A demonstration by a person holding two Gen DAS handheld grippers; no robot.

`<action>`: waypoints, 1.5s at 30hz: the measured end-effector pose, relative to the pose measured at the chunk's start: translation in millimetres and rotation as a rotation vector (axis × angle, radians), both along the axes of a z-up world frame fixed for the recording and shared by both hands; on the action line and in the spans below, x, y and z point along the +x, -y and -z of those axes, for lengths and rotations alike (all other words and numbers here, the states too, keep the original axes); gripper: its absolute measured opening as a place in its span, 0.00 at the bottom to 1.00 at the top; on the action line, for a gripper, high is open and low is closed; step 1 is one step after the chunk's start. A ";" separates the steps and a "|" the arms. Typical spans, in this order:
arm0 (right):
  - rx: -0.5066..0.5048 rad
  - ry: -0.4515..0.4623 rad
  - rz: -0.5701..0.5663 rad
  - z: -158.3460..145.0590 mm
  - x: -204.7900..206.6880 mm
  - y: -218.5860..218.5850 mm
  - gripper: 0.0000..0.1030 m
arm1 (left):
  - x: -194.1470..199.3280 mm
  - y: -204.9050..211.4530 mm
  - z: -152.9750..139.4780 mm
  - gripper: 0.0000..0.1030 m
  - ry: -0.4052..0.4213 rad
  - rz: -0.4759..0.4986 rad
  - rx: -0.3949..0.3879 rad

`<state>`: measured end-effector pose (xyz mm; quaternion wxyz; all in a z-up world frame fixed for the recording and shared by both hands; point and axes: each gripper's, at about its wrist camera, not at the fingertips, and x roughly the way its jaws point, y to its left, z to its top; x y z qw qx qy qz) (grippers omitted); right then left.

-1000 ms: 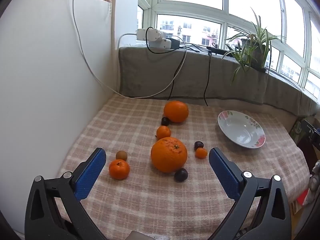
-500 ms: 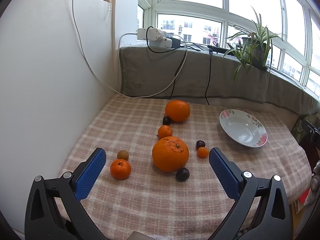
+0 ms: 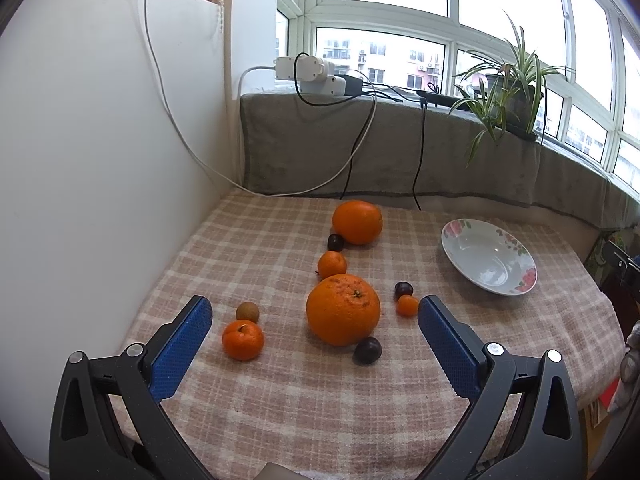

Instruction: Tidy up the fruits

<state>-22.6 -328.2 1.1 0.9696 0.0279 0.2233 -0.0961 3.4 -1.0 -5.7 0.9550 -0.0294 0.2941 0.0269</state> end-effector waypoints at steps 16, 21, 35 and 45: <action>0.004 -0.006 -0.008 3.1 -0.6 -1.9 1.00 | -1.2 1.7 -2.4 0.99 0.011 0.001 0.001; 0.008 -0.009 -0.008 3.3 -0.8 -1.4 1.00 | -1.0 2.3 -2.6 0.99 0.012 0.000 0.003; 0.013 -0.023 -0.017 4.0 -0.8 -1.5 1.00 | -1.8 2.4 -2.6 0.99 0.010 0.000 0.001; 0.015 -0.032 -0.026 3.3 0.1 -2.2 1.00 | -1.3 1.6 -2.9 0.99 0.010 -0.001 0.000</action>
